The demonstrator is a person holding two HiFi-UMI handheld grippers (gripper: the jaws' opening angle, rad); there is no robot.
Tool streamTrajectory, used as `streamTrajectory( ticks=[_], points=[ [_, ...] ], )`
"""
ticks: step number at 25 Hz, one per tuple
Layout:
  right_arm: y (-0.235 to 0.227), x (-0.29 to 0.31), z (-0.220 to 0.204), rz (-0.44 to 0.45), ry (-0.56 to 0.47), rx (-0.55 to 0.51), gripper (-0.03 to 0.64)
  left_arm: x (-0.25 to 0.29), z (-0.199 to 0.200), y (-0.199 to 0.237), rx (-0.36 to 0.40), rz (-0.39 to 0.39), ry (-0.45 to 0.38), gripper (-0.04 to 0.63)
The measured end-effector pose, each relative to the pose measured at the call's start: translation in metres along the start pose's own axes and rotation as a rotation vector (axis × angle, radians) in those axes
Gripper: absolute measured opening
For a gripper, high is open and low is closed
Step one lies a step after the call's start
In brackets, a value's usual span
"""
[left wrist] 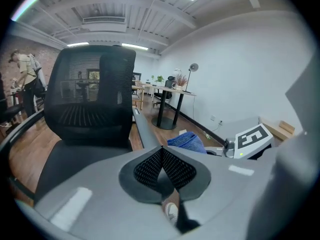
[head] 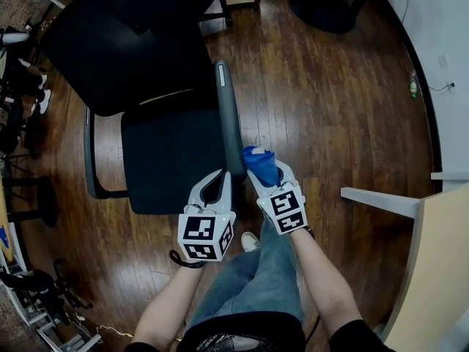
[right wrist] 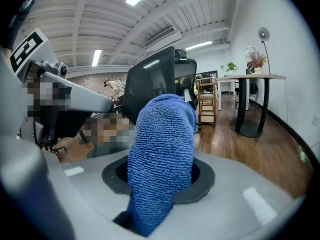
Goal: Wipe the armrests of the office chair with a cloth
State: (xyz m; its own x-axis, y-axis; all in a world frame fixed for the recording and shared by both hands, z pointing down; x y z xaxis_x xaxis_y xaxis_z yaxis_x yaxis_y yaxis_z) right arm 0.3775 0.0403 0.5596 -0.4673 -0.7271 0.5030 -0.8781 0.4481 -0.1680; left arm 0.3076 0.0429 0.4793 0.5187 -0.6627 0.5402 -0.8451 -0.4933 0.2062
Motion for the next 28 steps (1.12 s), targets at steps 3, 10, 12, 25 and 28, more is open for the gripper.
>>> streamTrajectory(
  ticks=[3, 10, 12, 25, 28],
  points=[
    [0.010, -0.013, -0.014, -0.017, -0.005, 0.024, 0.137, -0.013, -0.012, -0.008, 0.018, -0.015, 0.013, 0.003],
    [0.018, -0.022, -0.049, -0.046, -0.002, 0.067, 0.137, -0.020, -0.038, -0.018, 0.025, -0.043, 0.029, 0.004],
    [0.020, -0.019, -0.059, -0.048, -0.001, 0.076, 0.137, -0.017, -0.045, -0.019, 0.021, -0.046, 0.035, 0.003],
    [0.023, 0.024, -0.125, 0.019, 0.028, 0.091, 0.137, 0.012, -0.099, -0.015, 0.013, 0.004, 0.096, 0.004],
    [0.020, 0.035, -0.143, 0.033, 0.052, 0.078, 0.137, 0.019, -0.111, -0.013, 0.004, 0.010, 0.099, 0.003]
  ],
)
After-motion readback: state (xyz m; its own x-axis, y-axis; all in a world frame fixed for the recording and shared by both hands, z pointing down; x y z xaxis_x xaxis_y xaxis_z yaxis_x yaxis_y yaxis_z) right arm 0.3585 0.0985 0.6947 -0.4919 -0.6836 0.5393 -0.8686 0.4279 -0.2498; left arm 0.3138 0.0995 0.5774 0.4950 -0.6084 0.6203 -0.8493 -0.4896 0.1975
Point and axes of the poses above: the fingertips, and each gripper's own axes: x forward along the fingers, y to its left, z out of its top, the point moved 1 cm from there along -x, backward along the fingers, and after that the axes turned 4 degrees about -z, right-handed, at the moved point
